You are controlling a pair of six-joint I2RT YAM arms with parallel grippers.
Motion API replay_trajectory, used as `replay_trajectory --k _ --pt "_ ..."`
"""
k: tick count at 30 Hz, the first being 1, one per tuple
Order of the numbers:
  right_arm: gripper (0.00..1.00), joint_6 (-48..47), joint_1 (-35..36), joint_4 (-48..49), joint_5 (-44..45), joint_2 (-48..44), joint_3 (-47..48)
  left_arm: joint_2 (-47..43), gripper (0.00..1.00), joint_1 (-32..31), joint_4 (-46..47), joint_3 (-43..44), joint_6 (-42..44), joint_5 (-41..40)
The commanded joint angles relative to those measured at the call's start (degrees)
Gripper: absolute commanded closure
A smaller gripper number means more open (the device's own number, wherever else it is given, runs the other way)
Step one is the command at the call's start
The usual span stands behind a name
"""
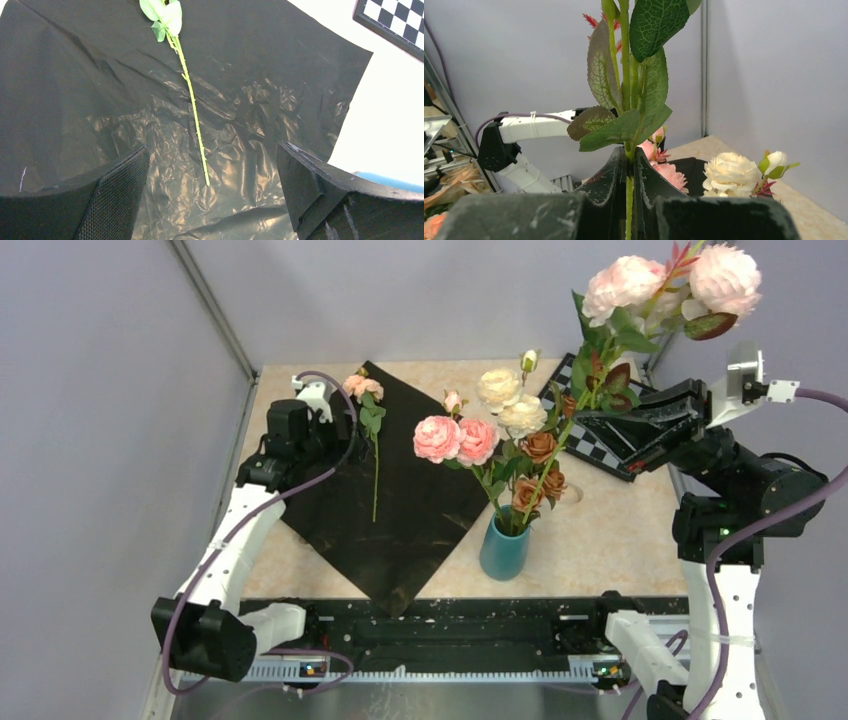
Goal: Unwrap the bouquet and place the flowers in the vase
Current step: Insert the fake flower into the vase.
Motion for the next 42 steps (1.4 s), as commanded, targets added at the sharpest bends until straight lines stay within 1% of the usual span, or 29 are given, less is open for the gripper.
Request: replay_trajectory --k 1,12,15,18,22,25,30,42 --pt "1.00 -0.8 0.0 4.3 -2.7 -1.7 -2.7 0.5 0.01 0.3 2.2 -0.2 0.8 -1.3" --pt "1.00 -13.4 0.5 -4.8 0.0 -5.1 -11.5 2.1 0.01 1.1 2.5 -0.3 1.3 -1.6" --pt "1.00 -15.6 1.5 -4.7 1.6 -5.3 -13.7 2.1 0.01 1.3 3.3 -0.8 1.5 -1.6" --pt "1.00 -18.3 6.0 -5.0 3.5 -4.5 -14.9 2.2 0.01 1.4 3.4 -1.0 1.4 -2.1" --pt "1.00 -23.7 11.2 -8.1 7.2 -3.8 -15.4 2.7 0.01 1.5 3.5 -1.2 1.3 -2.5" --pt "1.00 -27.0 13.3 -9.6 8.7 -3.7 -16.3 3.0 0.01 1.6 3.6 -1.2 1.6 -2.7" --pt "1.00 -35.3 16.1 -15.8 12.8 -4.2 -18.6 3.4 0.01 1.8 3.7 -1.2 1.7 -2.7" --pt "1.00 -37.4 17.6 -17.7 13.3 -6.0 -23.3 5.4 0.01 2.1 3.9 -1.5 1.8 -3.4"
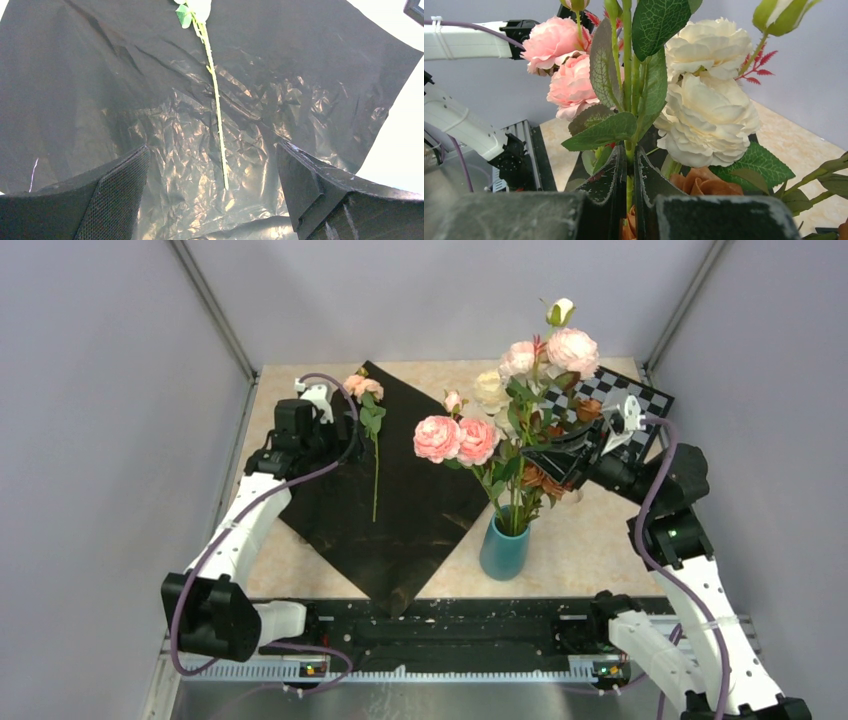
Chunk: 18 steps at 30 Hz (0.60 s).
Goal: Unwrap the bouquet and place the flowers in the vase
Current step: Insert the fake flower into the vase.
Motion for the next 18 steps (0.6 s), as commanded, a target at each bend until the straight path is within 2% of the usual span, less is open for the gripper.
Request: replay_trajectory --k 1,13,18 --pt "1.00 -2.3 1.3 -0.2 0.9 -1.9 -1.2 0.9 0.01 0.4 2.3 -0.4 0.9 -0.5" --pt "1.00 -0.7 2.1 -3.8 0.5 -5.8 -5.4 1.9 0.01 0.6 2.2 -0.1 0.5 0.1" --pt "0.82 -0.6 2.0 -6.0 0.9 -6.2 -4.9 1.9 0.01 0.6 1.7 0.1 0.5 0.0"
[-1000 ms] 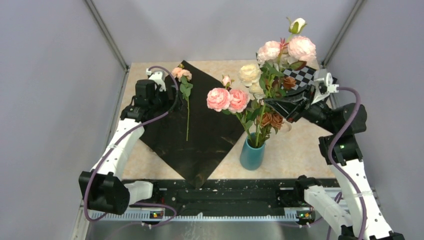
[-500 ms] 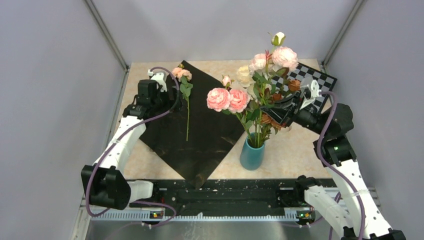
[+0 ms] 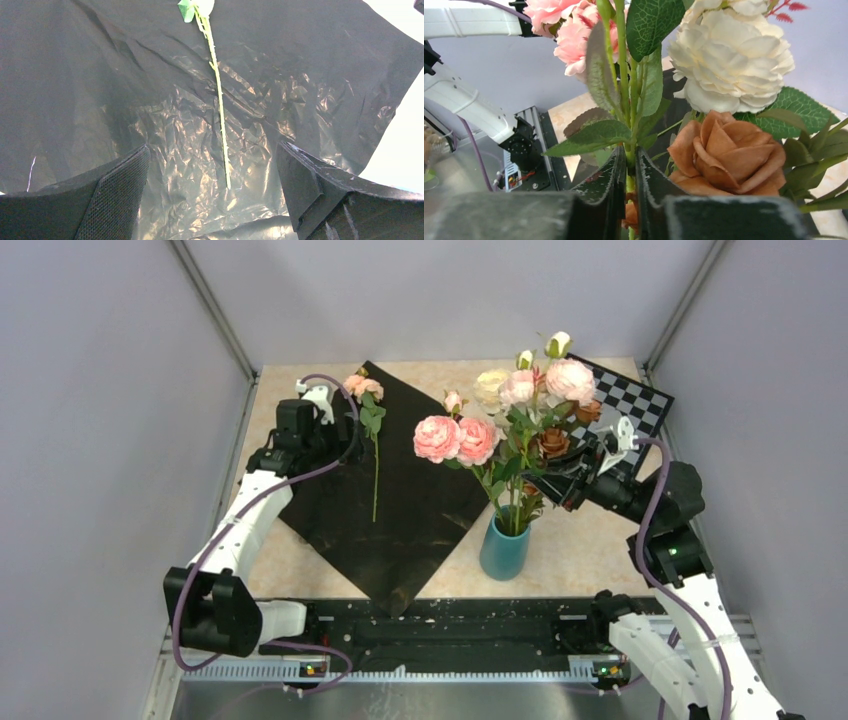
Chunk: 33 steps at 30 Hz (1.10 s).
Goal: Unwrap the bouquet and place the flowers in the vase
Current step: Insert the fake flower into the vase.
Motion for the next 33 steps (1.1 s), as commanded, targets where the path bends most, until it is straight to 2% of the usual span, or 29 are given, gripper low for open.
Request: replay_trajectory --k 1,8,13,18,21,26,33 --pt "0.80 -0.2 0.7 -1.8 0.4 -0.8 1.2 0.1 0.01 0.3 1.8 0.2 0.4 0.1" --pt "0.59 1.6 0.7 -0.5 0.0 -0.9 3.4 0.0 0.01 0.4 1.6 0.4 0.5 0.3" --pt "0.51 3.1 0.7 0.1 -0.2 -0.9 4.5 -0.1 0.01 0.4 1.5 0.4 0.7 0.4" --pt "0.45 6.2 0.7 5.5 -0.7 -0.6 4.4 -0.1 0.01 0.5 1.4 0.5 0.7 0.7" --pt "0.45 6.2 0.7 6.1 -0.6 0.1 4.0 -0.1 0.01 0.5 1.4 0.4 0.6 0.9" --pt "0.55 6.0 0.7 5.5 -0.9 0.8 3.3 0.0 0.01 0.5 1.4 0.5 0.6 1.0" --pt "0.64 5.2 0.7 3.2 -1.0 0.8 1.7 0.1 0.01 0.5 1.4 0.5 0.5 1.4"
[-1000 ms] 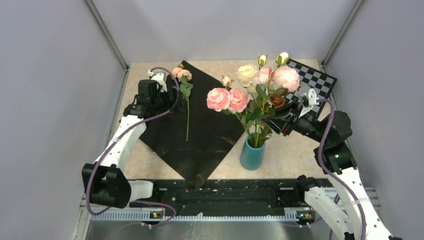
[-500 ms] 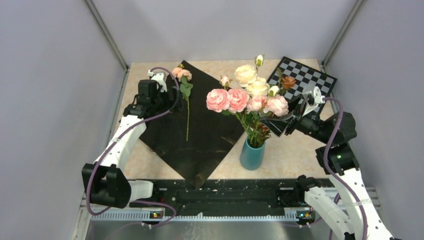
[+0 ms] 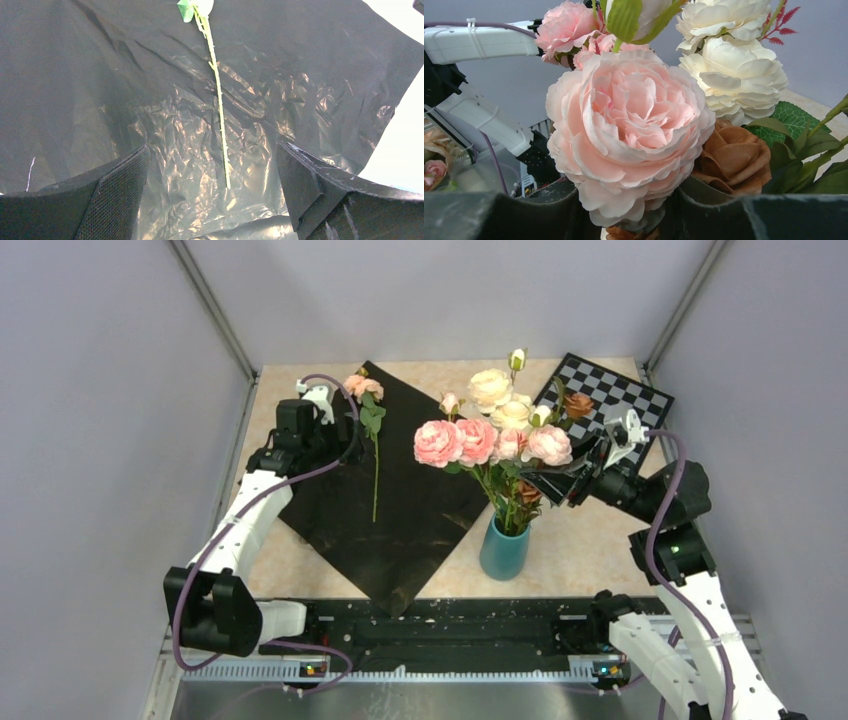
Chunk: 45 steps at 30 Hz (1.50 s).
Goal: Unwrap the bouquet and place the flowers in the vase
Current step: Insert the fake flower into the vase, then pick up the fake flower from the wrapping paper.
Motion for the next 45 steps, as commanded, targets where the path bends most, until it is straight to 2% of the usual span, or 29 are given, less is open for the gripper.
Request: replay_trajectory --k 1,7,9,12,21,30,36,45 --pt "0.64 -0.2 0.6 0.5 -0.9 0.0 -0.3 -0.1 0.01 0.4 1.4 0.5 0.4 1.1" --pt "0.64 -0.9 0.6 -1.4 -0.7 -0.2 0.8 0.0 0.01 0.4 1.4 0.5 0.1 1.6" --pt "0.52 -1.4 0.6 -1.9 -0.2 -0.5 1.5 0.0 0.01 0.4 1.4 0.5 0.0 1.6" --pt "0.41 -3.9 0.6 -6.6 1.3 -1.4 2.9 0.0 0.01 0.4 1.4 0.5 0.0 1.8" --pt "0.25 -8.7 0.6 -17.1 4.8 -4.7 8.2 1.9 0.01 0.4 2.2 0.2 -3.6 4.4" --pt "0.21 -12.5 0.6 -28.0 9.6 -6.4 15.1 1.4 0.01 0.4 1.8 0.8 -3.6 3.5" --pt "0.21 -18.9 0.6 -40.3 20.1 -7.4 21.5 0.6 0.01 0.4 0.5 2.3 -4.0 1.4" --pt "0.21 -16.4 0.6 -42.7 36.9 -8.6 22.7 5.0 0.01 0.5 5.4 4.2 -9.4 4.5"
